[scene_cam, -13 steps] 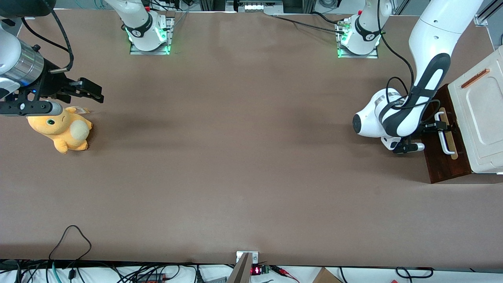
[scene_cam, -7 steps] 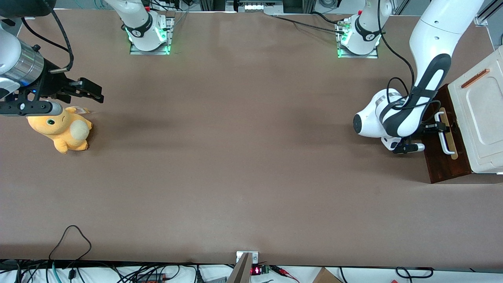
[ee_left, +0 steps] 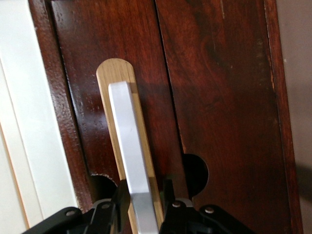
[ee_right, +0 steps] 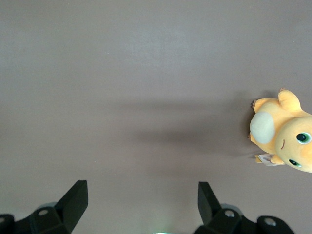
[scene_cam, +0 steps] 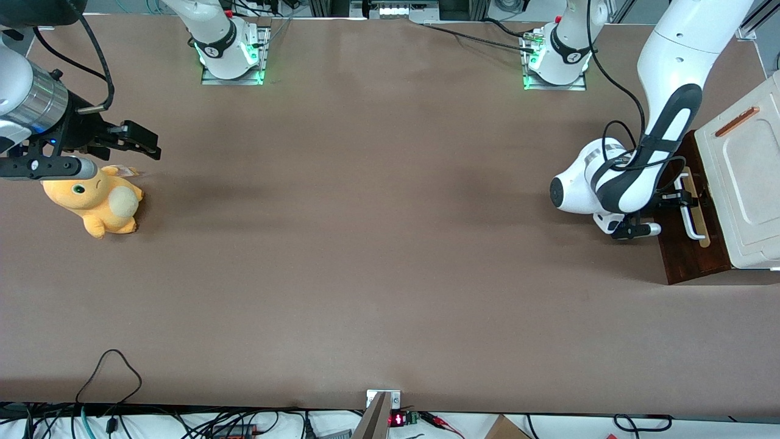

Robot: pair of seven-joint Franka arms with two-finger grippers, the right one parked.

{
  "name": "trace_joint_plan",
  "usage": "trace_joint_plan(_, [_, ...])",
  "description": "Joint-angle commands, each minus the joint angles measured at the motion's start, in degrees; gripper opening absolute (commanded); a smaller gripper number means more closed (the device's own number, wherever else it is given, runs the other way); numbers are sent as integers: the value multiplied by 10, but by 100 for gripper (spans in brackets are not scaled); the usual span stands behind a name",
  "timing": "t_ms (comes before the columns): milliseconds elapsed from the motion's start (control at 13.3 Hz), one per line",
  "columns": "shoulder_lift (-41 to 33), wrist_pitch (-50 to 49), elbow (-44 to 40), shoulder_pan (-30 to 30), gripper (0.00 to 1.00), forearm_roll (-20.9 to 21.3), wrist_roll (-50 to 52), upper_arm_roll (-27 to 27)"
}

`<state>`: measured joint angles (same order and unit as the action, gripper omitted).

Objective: Open lower drawer with left arm only
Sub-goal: 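Close the left gripper around the white bar handle, then pull the handle with the left gripper, sliding the drawer outward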

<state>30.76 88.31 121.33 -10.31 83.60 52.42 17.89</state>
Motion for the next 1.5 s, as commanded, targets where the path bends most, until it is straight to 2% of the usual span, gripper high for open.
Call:
trace_joint_plan(0, [5, 3, -6, -7, 29, 17, -3, 3])
trace_joint_plan(150, [5, 3, -6, -7, 15, 17, -3, 3])
trace_joint_plan(375, [2, 2, -7, -1, 0, 17, -2, 7])
trace_joint_plan(675, [-3, 1, -17, 38, 0, -4, -3, 28])
trace_joint_plan(975, [-10, -4, -29, 69, 1, -81, 5, 70])
trace_joint_plan(1125, [-10, -7, -29, 77, 2, -90, 5, 81])
trace_joint_plan(1275, [-9, -7, -29, 77, 6, -90, 4, 81])
trace_joint_plan(1350, [-9, -7, -29, 77, 18, -90, 1, 81])
trace_joint_plan(1425, [-9, -7, -29, 77, 50, -90, -2, 81])
